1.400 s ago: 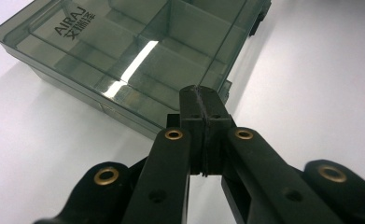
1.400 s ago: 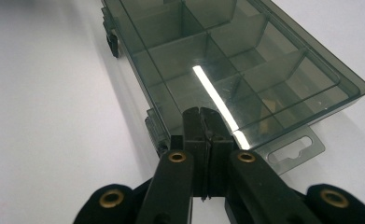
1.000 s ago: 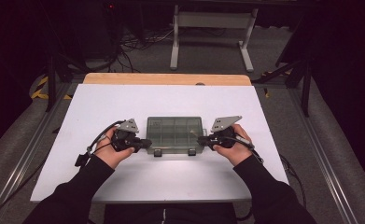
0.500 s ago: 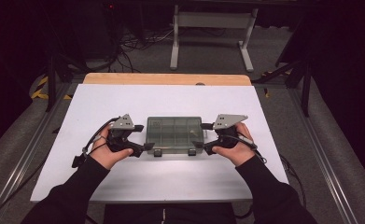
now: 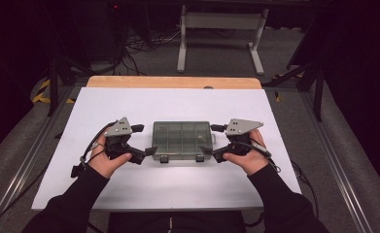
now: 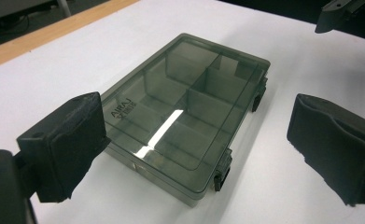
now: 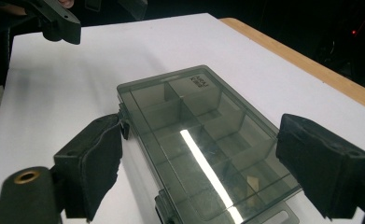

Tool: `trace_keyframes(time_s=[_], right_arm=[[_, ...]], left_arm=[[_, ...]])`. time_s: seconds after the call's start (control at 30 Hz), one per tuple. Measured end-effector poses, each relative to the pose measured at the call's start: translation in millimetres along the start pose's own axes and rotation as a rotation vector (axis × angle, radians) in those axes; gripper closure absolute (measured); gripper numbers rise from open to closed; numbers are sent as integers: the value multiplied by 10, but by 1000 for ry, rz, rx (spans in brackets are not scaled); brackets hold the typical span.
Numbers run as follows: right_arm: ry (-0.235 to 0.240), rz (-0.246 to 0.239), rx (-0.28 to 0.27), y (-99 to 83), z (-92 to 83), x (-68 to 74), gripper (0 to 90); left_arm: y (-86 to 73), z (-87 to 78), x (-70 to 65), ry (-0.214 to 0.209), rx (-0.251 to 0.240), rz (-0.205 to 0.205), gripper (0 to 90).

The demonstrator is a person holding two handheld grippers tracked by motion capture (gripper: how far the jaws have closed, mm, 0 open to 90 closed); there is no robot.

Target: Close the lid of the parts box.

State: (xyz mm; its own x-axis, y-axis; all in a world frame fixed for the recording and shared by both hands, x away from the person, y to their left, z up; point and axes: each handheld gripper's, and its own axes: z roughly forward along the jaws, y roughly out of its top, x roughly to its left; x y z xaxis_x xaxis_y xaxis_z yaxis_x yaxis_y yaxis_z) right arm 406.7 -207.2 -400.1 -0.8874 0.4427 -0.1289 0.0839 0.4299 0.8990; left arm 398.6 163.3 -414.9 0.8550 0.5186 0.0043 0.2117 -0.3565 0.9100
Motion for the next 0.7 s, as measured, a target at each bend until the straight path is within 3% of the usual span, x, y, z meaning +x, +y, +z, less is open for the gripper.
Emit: trace_keyframes(time_s=[0.43,0.7], right_arm=[[-19,-25,-105,-37,-160,21,131],[-34,-28,-150,-132,-272,40,128]], left_arm=[[-166,-229,49,53,-110,2,44],[-329,-353,92,101,-133,9,50]])
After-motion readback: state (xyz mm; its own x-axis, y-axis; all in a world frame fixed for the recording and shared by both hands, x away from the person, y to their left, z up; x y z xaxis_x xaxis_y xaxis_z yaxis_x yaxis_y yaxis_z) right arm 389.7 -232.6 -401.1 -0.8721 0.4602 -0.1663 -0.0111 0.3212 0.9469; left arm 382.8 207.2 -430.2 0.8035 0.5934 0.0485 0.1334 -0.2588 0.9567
